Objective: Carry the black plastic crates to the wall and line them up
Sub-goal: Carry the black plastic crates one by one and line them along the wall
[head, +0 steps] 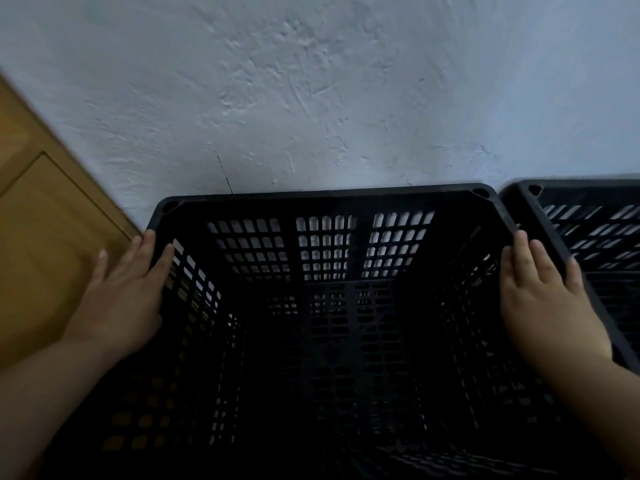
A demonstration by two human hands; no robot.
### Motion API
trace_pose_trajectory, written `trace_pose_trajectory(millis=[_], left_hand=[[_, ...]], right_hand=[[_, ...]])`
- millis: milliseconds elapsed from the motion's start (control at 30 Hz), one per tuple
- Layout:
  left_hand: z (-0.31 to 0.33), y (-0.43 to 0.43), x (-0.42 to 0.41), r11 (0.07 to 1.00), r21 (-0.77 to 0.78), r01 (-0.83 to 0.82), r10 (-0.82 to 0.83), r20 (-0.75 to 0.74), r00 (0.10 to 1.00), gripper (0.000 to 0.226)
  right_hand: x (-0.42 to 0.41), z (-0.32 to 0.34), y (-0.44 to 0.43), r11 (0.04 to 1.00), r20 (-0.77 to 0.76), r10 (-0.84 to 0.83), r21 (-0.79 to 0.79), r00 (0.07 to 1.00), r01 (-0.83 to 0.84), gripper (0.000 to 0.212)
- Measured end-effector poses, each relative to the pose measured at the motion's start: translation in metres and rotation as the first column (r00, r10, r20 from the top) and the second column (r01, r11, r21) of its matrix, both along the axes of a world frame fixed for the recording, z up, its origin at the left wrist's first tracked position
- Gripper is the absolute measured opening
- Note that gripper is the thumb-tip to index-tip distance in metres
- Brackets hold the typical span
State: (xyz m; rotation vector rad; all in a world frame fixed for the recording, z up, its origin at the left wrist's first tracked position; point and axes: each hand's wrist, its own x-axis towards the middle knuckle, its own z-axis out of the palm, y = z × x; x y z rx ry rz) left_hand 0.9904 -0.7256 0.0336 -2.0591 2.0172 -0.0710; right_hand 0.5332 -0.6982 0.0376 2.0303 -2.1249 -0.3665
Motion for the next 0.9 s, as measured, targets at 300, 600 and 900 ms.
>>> trace_pose_trajectory(millis=[300, 600, 900], left_hand=[[-0.016, -0.004, 0.012, 0.997, -0.064, 0.035, -0.037, -0.032, 0.999, 0.101], [-0.017, -0.005, 0.010, 0.996, -0.048, 0.081, -0.081, -0.003, 0.997, 0.097], [0.004, 0.006, -0.024, 0.994, 0.105, -0.002, -0.019, 0.192, 0.981, 0.091]], right_hand=[[0.001, 0.002, -0.001, 1.000, 0.019, -0.003, 0.019, 1.000, 0.002, 0.066], [0.003, 0.011, -0.003, 0.991, 0.078, -0.062, 0.124, 0.995, 0.052, 0.061], [-0.001, 0.030, -0.011, 0.957, 0.283, -0.159, 0.280, 0.946, 0.077, 0.066]])
